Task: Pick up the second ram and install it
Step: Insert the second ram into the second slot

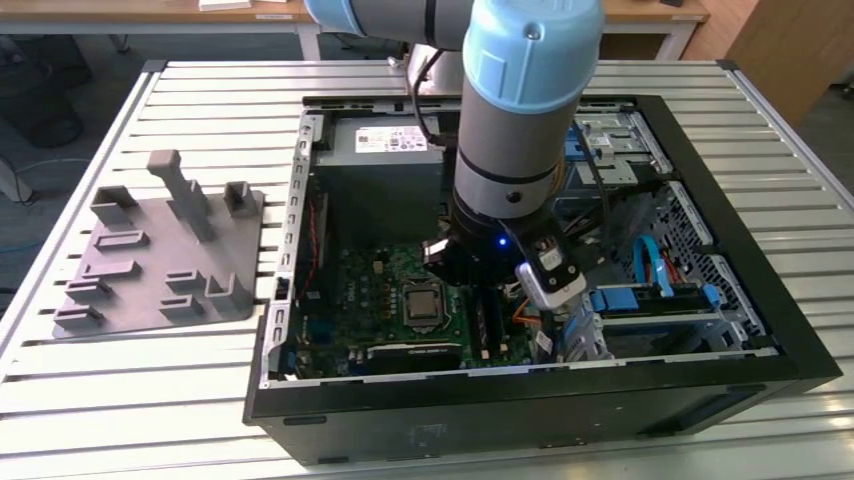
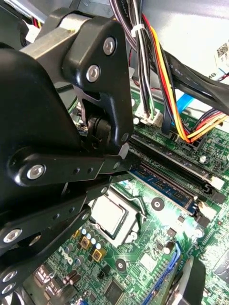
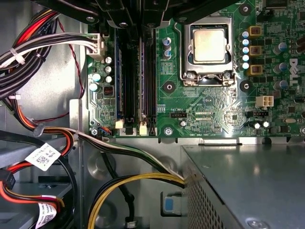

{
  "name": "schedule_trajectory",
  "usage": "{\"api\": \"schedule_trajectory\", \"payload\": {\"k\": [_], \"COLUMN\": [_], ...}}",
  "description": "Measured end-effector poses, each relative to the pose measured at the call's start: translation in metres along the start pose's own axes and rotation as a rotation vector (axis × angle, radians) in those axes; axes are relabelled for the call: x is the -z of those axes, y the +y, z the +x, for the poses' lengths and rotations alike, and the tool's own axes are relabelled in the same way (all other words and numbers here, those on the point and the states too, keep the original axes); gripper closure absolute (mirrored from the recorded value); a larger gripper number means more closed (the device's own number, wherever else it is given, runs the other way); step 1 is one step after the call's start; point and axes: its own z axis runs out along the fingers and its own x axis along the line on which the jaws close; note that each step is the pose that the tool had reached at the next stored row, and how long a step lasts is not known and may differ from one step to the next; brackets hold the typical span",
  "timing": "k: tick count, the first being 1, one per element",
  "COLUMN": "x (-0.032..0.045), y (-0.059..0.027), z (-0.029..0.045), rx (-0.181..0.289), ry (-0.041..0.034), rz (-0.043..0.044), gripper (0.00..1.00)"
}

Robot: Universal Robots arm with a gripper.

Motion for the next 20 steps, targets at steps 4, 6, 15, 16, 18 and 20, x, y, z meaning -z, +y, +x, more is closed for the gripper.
{"api": "schedule_trajectory", "payload": {"k": [4,6,15,16,18,20], "x": [-0.0011,-0.0025,-0.0056,-0.0058,-0.0060,-0.0062], "y": [-0.0001,-0.0001,-0.0002,-0.0002,-0.0002,-0.0002], "z": [0.0000,0.0000,0.0000,0.0000,0.0000,0.0000], "rx": [0.000,0.000,0.000,0.000,0.000,0.000], "ry": [0.0000,0.0001,0.0001,0.0002,0.0002,0.0002], "rz": [0.0000,0.0002,0.0001,0.0002,0.0002,0.0001], "gripper": [0.86,0.86,0.86,0.86,0.86,0.86]}}
